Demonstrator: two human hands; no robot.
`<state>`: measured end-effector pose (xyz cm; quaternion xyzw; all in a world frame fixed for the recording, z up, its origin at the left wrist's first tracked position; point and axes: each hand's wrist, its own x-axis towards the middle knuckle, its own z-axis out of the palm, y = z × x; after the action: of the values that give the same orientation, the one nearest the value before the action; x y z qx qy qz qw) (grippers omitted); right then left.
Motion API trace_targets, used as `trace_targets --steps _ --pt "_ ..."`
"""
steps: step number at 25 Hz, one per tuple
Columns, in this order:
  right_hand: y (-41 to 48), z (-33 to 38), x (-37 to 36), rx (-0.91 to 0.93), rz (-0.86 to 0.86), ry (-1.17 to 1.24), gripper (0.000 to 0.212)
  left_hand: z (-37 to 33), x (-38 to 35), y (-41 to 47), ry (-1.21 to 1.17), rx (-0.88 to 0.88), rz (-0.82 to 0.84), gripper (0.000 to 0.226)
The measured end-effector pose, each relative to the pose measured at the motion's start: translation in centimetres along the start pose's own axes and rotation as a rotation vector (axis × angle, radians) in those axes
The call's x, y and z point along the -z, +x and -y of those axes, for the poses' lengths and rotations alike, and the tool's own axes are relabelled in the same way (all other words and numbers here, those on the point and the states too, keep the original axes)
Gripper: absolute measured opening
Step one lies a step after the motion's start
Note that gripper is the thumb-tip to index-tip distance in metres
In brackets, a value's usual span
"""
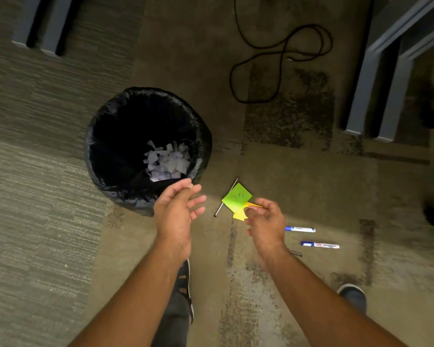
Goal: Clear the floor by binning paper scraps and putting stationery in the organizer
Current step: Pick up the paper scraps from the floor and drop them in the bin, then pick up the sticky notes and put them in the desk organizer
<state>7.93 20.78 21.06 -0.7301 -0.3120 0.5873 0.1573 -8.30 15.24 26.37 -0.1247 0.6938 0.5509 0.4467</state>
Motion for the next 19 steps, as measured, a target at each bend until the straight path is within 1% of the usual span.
trace_targets --steps 5,7,9,11,14,16,19 --pt "5.0 -3.9 6.3 -0.018 -0.07 -0.086 0.028 6.4 -4.1 2.5 0.329 0.024 0.085 0.019" --pt "7.1 -5.6 7.5 -0.051 -0.076 -0.119 0.033 8.9 -5.0 5.2 0.449 0.025 0.077 0.02" --pt "9.1 -7.5 7.9 -0.053 -0.053 -0.18 0.039 11.6 -5.8 8.3 0.593 -0.012 0.045 0.026" --pt "11.2 -9.4 8.0 0.05 -0.025 -0.395 0.042 14.2 -6.7 11.1 0.756 -0.053 0.035 0.028" --pt "14.8 -11.6 6.8 0.304 0.084 -0.833 0.046 17.6 -8.0 14.7 1.028 -0.122 0.099 0.033" --pt "17.2 -12.6 5.5 0.376 0.106 -1.008 0.049 19.2 -8.4 16.3 1.236 -0.222 0.151 0.042" --pt "19.9 -14.0 4.0 0.43 0.106 -1.195 0.06 21.1 -8.7 17.9 1.493 -0.344 0.1 0.056"
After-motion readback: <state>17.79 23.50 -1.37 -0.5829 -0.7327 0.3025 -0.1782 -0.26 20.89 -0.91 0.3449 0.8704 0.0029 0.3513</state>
